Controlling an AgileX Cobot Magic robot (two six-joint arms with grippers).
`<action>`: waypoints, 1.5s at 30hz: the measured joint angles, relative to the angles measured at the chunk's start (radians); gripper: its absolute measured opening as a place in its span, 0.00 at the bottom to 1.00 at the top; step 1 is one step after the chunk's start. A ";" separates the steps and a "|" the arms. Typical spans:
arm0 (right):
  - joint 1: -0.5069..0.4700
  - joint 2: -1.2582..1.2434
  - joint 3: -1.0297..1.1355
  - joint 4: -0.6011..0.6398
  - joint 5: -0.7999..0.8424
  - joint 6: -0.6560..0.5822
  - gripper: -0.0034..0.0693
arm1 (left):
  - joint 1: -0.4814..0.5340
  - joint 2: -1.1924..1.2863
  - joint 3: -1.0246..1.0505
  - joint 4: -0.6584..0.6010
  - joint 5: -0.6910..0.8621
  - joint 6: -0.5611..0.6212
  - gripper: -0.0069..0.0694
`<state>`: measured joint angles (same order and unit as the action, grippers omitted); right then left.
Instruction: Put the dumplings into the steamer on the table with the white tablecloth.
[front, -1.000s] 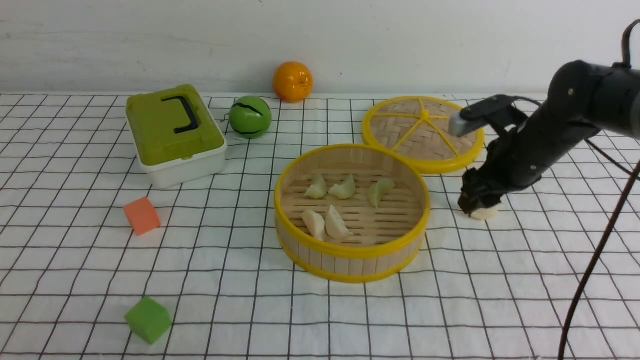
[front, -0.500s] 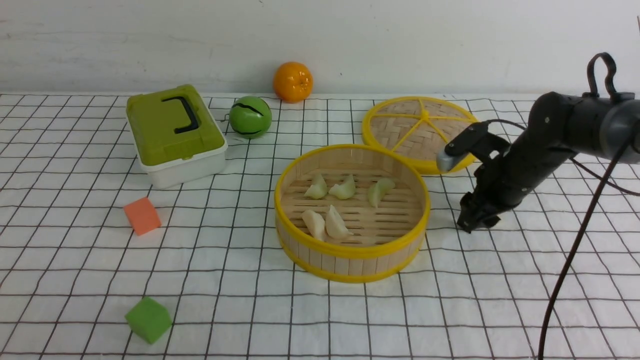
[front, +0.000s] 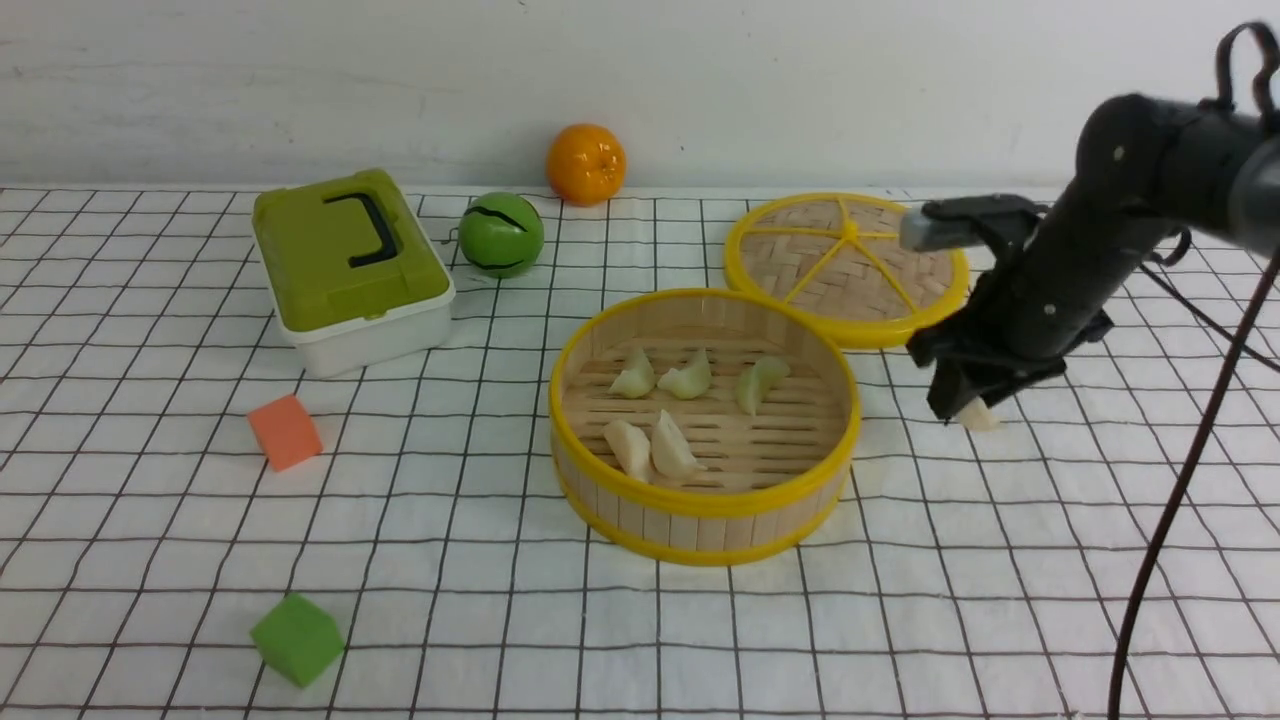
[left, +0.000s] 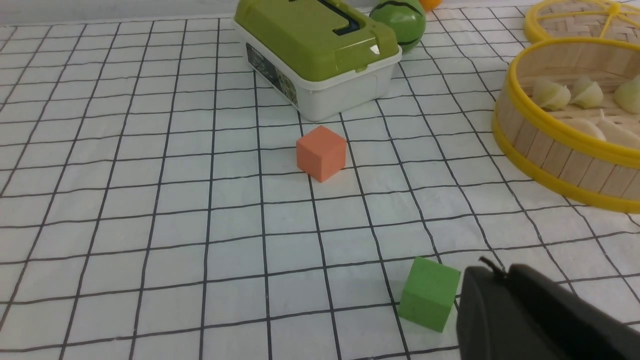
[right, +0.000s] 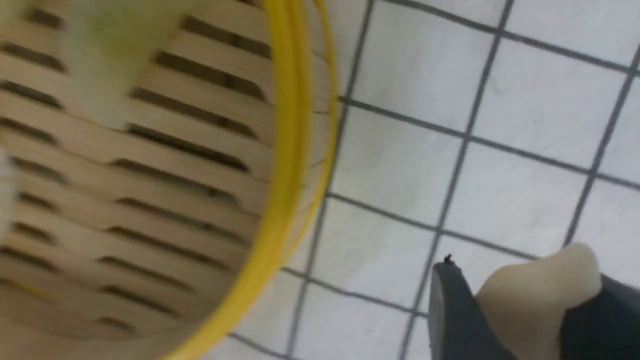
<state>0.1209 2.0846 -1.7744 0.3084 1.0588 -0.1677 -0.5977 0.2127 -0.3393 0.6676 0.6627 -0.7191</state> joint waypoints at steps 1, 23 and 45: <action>0.007 -0.011 -0.004 0.025 0.010 0.007 0.38 | 0.000 0.000 0.000 0.000 0.000 0.000 0.14; 0.297 0.080 -0.012 -0.014 -0.184 -0.038 0.41 | 0.000 0.000 0.000 0.011 0.000 -0.001 0.14; 0.269 -0.325 -0.012 -0.124 -0.047 0.044 0.20 | 0.000 0.000 0.000 0.003 0.003 -0.001 0.16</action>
<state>0.3899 1.7601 -1.7866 0.1843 1.0123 -0.1236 -0.5977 0.2127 -0.3393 0.6703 0.6658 -0.7199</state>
